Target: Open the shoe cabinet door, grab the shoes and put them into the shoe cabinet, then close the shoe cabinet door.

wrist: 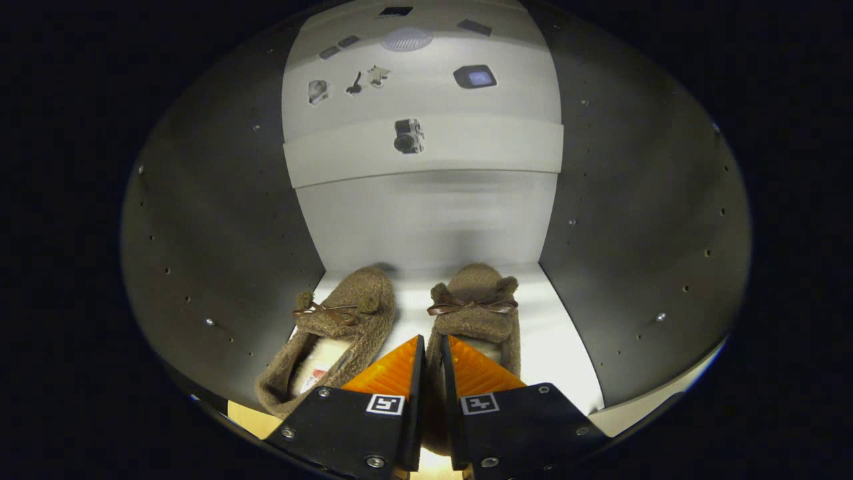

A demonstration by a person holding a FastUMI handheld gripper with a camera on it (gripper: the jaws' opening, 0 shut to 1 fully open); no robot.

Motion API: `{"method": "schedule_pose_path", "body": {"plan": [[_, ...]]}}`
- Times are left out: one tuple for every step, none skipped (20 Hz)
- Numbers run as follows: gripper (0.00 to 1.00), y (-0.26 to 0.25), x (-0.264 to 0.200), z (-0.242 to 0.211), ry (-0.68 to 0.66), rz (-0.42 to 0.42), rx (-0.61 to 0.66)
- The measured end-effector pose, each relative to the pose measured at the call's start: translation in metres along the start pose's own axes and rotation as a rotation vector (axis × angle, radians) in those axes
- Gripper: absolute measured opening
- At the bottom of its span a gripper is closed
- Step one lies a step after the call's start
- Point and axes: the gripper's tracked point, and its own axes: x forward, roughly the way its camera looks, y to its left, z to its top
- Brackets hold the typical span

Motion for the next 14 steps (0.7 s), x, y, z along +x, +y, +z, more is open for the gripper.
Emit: {"method": "schedule_pose_path", "body": {"plan": [[0.17, -0.002, -0.007, 0.003, -0.015, -0.013, -0.003], [0.17, -0.003, -0.015, 0.006, -0.031, -0.014, 0.0], [0.16, -0.001, -0.024, 0.009, -0.05, -0.005, 0.007], [0.16, 0.001, -0.032, 0.011, -0.064, -0.002, 0.013], [0.16, 0.0, -0.042, 0.013, -0.082, -0.008, 0.01], [0.16, 0.0, -0.052, 0.014, -0.098, -0.016, 0.002], [0.17, 0.001, -0.063, 0.014, -0.11, -0.018, -0.004], [0.17, 0.003, -0.073, 0.016, -0.127, -0.021, -0.005], [0.17, 0.004, -0.085, 0.017, -0.147, -0.026, -0.006], [0.17, 0.007, -0.096, 0.017, -0.162, -0.027, -0.007], [0.17, 0.009, -0.106, 0.015, -0.169, -0.027, -0.004], [0.17, 0.012, -0.117, 0.014, -0.18, -0.025, -0.002], [0.16, 0.015, -0.128, 0.013, -0.193, -0.027, -0.001], [0.16, 0.016, -0.139, 0.01, -0.201, -0.032, -0.003]]}}
